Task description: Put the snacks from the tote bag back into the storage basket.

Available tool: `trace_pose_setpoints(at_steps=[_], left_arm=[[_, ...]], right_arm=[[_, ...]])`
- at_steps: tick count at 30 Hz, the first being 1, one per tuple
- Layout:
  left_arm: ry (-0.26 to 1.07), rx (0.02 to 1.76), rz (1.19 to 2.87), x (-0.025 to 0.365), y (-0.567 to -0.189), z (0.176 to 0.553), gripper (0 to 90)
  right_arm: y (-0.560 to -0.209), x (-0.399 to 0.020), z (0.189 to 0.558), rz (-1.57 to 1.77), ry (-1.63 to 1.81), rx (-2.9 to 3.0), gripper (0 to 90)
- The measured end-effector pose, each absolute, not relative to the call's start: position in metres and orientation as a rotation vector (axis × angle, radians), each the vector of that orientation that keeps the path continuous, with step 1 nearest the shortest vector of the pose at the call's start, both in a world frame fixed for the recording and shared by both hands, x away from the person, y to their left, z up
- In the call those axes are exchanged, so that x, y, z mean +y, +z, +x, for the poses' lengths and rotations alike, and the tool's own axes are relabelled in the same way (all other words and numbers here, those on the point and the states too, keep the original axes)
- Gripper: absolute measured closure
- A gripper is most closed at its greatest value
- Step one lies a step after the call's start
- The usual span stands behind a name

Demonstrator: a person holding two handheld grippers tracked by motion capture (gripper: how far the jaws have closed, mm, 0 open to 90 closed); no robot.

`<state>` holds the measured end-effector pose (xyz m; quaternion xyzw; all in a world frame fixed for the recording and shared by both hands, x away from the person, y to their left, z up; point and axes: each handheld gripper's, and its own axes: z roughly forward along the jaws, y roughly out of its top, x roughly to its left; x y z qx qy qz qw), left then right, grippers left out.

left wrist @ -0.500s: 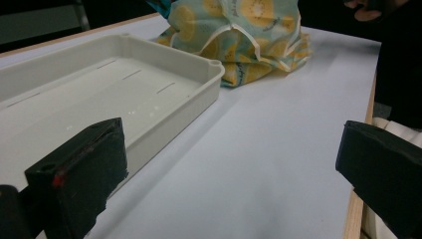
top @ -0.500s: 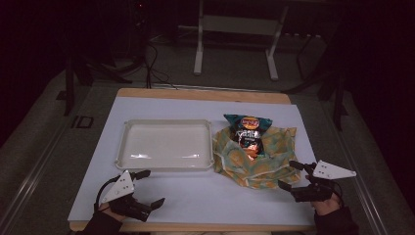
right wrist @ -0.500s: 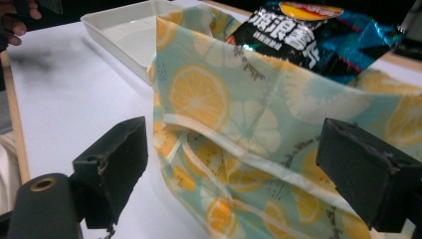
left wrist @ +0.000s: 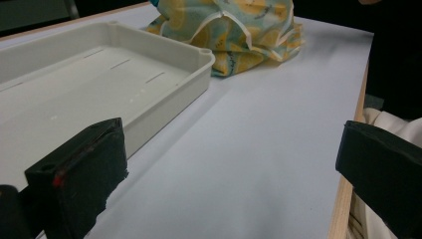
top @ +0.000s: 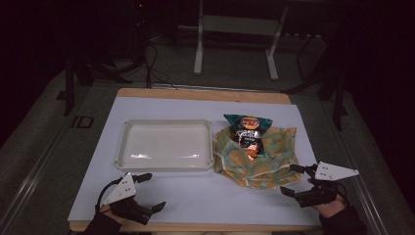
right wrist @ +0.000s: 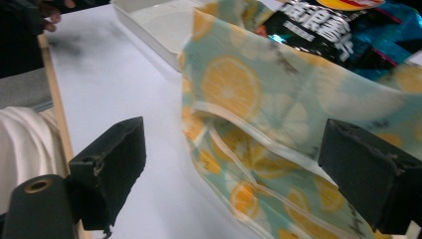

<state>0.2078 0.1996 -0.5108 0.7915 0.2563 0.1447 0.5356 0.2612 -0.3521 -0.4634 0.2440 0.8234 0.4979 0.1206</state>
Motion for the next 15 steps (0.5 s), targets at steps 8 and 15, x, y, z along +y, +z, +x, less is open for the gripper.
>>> trace_pose_setpoints(at_steps=[8, 15], left_arm=[[0.342, 0.595, 1.890, 0.197, -0.510, 0.208, 0.3], [0.343, 0.590, 1.886, 0.196, -0.510, 0.208, 0.3]], right_arm=[[-0.450, -0.344, 0.262, 0.653, 1.466, 2.403, 11.3], [-0.426, -0.340, 0.269, 0.609, 1.469, 2.345, 11.8]])
